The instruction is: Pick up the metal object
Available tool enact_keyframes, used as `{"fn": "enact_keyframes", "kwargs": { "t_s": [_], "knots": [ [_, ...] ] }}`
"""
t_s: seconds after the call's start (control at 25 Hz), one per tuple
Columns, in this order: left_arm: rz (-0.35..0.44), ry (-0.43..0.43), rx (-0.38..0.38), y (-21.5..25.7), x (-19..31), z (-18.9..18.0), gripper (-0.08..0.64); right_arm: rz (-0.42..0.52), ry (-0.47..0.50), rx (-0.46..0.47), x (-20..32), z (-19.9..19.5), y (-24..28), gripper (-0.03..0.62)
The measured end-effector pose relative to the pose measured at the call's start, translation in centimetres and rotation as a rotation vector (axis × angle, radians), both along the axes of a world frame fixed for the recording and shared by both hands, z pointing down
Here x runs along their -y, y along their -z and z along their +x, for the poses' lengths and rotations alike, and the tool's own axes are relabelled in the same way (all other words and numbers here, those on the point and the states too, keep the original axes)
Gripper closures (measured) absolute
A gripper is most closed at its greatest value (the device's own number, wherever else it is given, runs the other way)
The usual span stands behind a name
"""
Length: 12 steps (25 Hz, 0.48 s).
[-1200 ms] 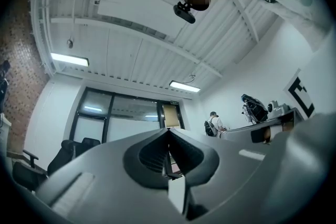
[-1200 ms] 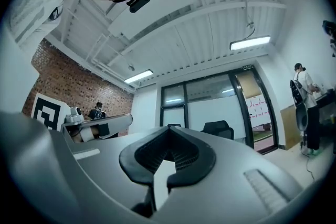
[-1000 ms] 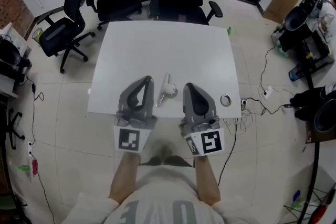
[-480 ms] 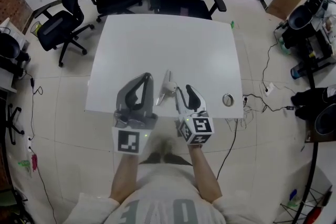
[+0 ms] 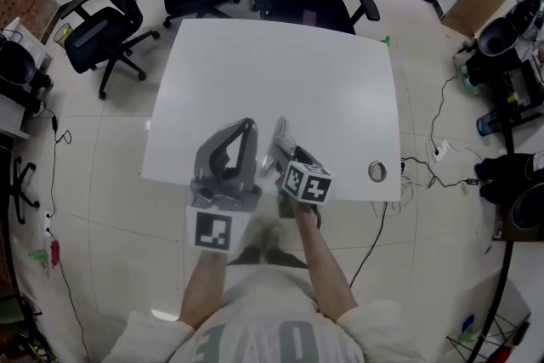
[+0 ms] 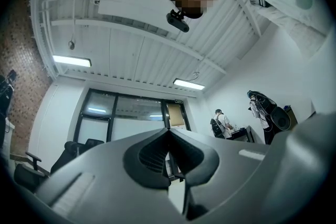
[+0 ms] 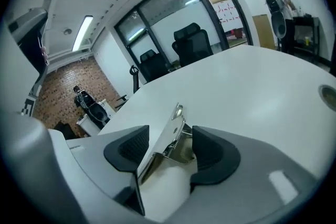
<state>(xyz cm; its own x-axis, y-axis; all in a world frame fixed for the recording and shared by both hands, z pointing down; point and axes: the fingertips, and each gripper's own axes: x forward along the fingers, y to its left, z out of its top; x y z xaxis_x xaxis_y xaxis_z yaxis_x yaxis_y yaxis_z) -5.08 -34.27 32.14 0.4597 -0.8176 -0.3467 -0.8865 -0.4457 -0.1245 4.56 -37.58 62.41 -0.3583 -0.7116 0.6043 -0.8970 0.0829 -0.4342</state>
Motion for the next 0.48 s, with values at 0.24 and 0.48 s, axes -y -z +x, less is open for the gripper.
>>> {"fn": "enact_keyframes", "kwargs": {
  "t_s": [0.24,0.48],
  "knots": [
    [-0.011,0.015,0.000,-0.7,0.9,-0.6,0.558,-0.022,0.022,-0.068,0.4,-0.4,-0.7,0.388],
    [-0.013,0.014,0.009,-0.9,1.4,-0.9,0.558,-0.017,0.046,-0.108,0.6,-0.5,-0.5,0.451]
  ]
}}
